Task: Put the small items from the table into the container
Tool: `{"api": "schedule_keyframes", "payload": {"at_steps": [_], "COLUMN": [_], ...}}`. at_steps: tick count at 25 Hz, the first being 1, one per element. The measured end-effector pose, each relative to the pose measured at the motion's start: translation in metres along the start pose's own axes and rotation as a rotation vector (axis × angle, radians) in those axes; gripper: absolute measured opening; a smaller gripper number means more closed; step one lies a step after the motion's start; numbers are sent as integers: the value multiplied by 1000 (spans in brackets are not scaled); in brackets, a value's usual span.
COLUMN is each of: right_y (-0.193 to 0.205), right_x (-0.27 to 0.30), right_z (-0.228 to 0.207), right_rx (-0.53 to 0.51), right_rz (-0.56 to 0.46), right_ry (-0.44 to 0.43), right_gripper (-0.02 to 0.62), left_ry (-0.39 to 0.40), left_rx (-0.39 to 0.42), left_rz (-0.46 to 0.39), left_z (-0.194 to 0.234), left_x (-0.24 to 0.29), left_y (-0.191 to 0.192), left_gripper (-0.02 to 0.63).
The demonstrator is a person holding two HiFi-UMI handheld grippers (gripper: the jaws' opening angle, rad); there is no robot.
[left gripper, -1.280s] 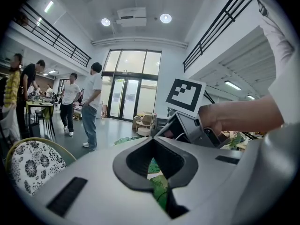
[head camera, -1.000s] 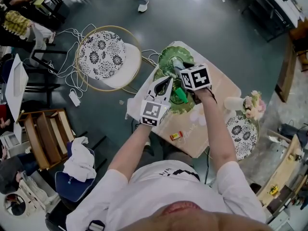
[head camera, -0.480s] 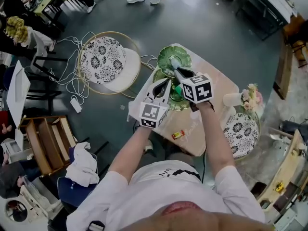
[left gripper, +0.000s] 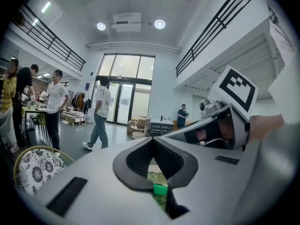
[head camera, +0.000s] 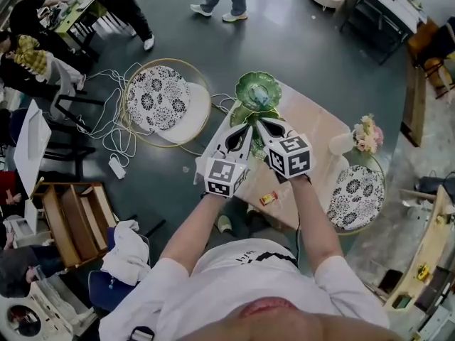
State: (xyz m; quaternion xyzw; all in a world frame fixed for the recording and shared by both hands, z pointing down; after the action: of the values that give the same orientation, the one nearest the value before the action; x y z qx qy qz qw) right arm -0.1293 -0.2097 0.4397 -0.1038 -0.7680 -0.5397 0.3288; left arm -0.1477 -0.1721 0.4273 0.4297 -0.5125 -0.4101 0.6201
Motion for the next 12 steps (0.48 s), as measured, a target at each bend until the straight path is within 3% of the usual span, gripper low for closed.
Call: {"api": "schedule_keyframes", "payload": {"at_steps": [7,12], "right_y": [21,46], "right_x": [-46,-72], "right_z": [45,76], "right_rx": [49,111], "right_rz": [-138,-203], "right_ry": [66,99], "right_gripper": [14,14], "left_ry": [57,104], "left_rx": [-31,-10], "left_rz": [4,-11], "left_z": [-29,-48], "left_x": [-52,-92], "left_y": [-1,5], "left_gripper": [8,8]}}
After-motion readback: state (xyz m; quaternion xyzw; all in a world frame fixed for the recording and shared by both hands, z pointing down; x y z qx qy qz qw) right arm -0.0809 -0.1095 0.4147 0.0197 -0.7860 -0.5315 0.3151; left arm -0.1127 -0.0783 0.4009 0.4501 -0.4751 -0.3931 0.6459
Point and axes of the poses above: the fingertips, and each gripper's own axes: x forward along the fingers, z to its left, y out of its underside, the point moved 1 cm from there along -x, backward along the fingers, and after that the axes turned 9 degrees about z, right-handed, at the moved point
